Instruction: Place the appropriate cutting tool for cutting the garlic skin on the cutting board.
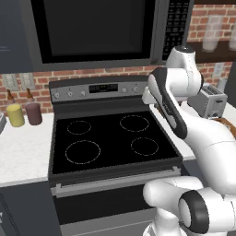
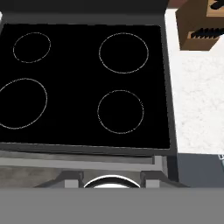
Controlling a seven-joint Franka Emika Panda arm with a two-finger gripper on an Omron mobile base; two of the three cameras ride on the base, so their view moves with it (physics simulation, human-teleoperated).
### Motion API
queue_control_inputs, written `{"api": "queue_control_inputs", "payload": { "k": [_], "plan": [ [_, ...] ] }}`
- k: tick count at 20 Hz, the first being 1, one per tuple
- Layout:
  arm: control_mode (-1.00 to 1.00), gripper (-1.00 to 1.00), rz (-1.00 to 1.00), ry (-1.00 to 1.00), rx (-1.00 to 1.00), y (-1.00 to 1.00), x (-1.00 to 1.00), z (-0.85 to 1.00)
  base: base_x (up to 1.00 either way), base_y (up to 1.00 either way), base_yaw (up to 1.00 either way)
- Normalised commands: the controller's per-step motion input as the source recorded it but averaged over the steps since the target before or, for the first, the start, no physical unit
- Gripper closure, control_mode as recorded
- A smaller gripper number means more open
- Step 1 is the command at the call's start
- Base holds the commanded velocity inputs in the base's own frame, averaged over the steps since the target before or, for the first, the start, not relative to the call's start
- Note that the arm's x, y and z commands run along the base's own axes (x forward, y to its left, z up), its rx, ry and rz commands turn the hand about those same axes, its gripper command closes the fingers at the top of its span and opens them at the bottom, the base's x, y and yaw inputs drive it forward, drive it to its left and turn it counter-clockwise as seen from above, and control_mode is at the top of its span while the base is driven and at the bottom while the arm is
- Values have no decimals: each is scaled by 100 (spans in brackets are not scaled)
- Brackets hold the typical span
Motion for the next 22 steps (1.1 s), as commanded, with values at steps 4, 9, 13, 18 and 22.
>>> {"api": "queue_control_inputs", "payload": {
  "k": [4,9,13,18,22],
  "plan": [
    [-100,-100,0,-6,0,-5,-19,0,0,0,0],
    [-100,-100,0,-23,2,-53,-45,-38,0,0,0],
    [-100,-100,-2,-4,9,-100,-40,-54,0,0,0],
    [-100,-100,-4,8,13,-100,-34,-44,0,0,0],
    [-100,-100,-4,15,14,-100,-31,-37,0,0,0]
  ]
}}
